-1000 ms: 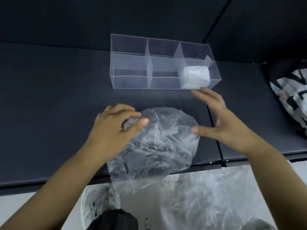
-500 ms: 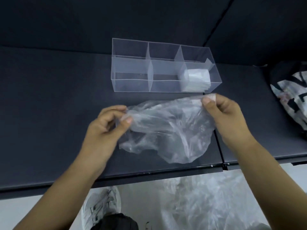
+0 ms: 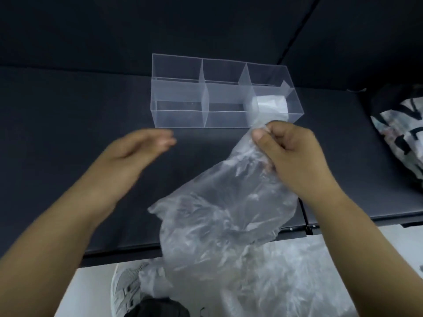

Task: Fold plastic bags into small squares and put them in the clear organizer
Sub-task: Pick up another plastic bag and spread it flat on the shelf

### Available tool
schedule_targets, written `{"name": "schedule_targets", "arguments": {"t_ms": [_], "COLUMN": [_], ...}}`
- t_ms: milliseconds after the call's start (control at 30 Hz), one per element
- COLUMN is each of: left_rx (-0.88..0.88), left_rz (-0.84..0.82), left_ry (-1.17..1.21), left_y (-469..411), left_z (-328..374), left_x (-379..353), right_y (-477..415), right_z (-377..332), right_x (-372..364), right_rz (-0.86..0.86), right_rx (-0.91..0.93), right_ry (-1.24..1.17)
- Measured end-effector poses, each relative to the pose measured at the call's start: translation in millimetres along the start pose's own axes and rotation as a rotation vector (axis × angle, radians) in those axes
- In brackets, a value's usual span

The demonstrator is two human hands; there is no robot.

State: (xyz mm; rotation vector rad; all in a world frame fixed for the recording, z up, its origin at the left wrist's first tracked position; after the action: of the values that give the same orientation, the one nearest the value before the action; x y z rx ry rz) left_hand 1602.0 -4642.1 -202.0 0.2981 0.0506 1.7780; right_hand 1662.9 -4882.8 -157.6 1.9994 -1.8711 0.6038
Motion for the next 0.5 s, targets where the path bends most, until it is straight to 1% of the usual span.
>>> {"name": "schedule_targets", "arguments": {"t_ms": [67,100,133,167,233,267,300,333,400,467,500], "left_rx": [-0.033,-0.042,-0.050,-0.020,0.064,0.091,0.119,0.136,0.177,0.219,0.240], "left_rz": [-0.168,-0.220,-0.223,-0.171,-0.012,0.066,0.136,0.206,0.336,0.424,0.452], "left_ry": [-0.048,-0.062,-0.063,-0.035,0.024,0.030,0.034,0.041,0.052,0.047,0.045], "left_y": [-5,-5,-8,-11,-19,-23,-25,-27,-30,-31,-31], "left_z": [19,25,26,26,11,0,-10,-20,-38,-53,-59], "left_x": [-38,-56,-68,-72,-61,-51,-40,-28,-7,9,15], "right_y": [-3,-4,-6,-8,-9,-10,-11,-13,-20,-21,-18], "right_z": [-11,-14,-14,-12,1,12,26,40,68,90,96], "right_x": [-19,-27,-32,-34,-32,-28,-21,-13,8,28,36], "right_rz": [-0.085,-0.124,-0.164,-0.212,-0.321,-0.360,-0.363,-0.324,-0.171,0.000,0.063], "right_rx": [0.014,0.016,0.010,-0.010,-0.102,-0.152,-0.187,-0.206,-0.216,-0.213,-0.213], "right_ry": [-0.004,-0.013,-0.026,-0.044,-0.066,-0.049,-0.012,0.037,0.140,0.246,0.241]}}
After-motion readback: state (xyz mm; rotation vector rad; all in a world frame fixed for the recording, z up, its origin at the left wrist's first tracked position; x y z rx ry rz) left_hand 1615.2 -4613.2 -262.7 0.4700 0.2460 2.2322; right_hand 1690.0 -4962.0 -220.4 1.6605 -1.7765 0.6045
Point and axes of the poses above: each hand's wrist, its own y-axis away from the middle knuckle, its own x-axis out of the back of the hand, z = x × y, the point moved 6 cm from there along -y, towards the middle knuckle, and after that the axes turned 9 degrees about z, right-handed, at the moved point
